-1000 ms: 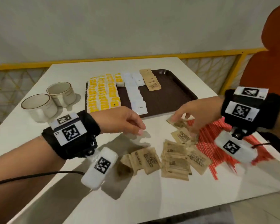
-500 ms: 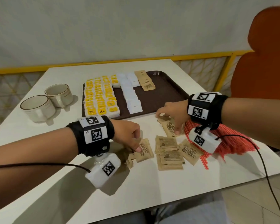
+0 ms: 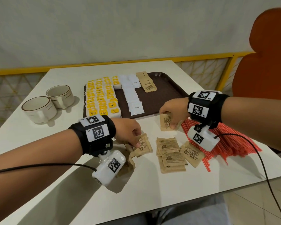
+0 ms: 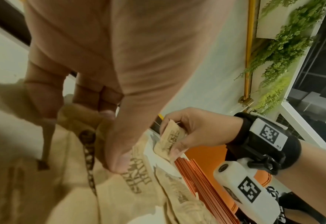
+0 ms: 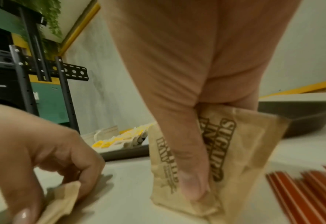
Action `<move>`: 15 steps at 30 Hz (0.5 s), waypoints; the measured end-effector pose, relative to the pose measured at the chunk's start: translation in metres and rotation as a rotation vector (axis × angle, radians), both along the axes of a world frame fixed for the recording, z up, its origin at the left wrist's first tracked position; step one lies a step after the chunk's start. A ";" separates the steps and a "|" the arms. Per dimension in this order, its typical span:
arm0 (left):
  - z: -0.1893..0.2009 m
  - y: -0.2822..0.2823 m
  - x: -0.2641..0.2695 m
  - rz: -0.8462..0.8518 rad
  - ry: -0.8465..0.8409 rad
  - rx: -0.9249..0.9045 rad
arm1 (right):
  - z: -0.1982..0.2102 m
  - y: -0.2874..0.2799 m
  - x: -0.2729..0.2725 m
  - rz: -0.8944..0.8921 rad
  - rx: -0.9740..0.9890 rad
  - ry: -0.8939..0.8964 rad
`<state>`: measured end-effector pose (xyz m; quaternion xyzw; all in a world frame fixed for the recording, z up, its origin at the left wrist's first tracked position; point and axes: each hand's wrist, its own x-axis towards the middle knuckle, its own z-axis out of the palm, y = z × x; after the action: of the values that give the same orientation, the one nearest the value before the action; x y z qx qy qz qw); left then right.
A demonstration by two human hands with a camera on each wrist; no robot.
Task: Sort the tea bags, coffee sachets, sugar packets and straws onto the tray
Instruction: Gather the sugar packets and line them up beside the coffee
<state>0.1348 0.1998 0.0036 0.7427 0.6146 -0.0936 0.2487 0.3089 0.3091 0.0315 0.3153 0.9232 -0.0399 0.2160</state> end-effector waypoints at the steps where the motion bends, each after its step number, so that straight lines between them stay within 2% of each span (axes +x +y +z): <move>1: -0.001 0.000 -0.001 0.001 0.003 0.007 | 0.007 -0.001 0.000 0.016 0.016 0.033; 3: -0.002 -0.001 -0.002 -0.003 0.007 0.031 | 0.027 -0.004 0.001 -0.009 -0.022 0.173; 5: -0.003 -0.001 -0.003 -0.002 0.003 0.054 | 0.043 -0.014 0.006 -0.066 -0.222 0.289; 7: -0.003 -0.002 -0.005 0.016 -0.023 0.065 | 0.050 -0.030 0.013 -0.091 -0.494 0.218; 9: -0.003 -0.002 -0.006 0.037 -0.053 0.052 | 0.040 -0.049 0.018 -0.078 -0.618 0.026; 12: -0.001 -0.002 -0.006 0.041 -0.070 0.043 | 0.011 -0.069 0.024 -0.008 -0.527 -0.113; 15: -0.001 -0.003 -0.006 0.042 -0.059 0.050 | -0.003 -0.077 0.028 -0.024 -0.387 -0.121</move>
<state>0.1290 0.1972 0.0023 0.7381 0.6246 -0.0511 0.2498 0.3365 0.2320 0.0287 0.2809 0.8798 -0.2002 0.3270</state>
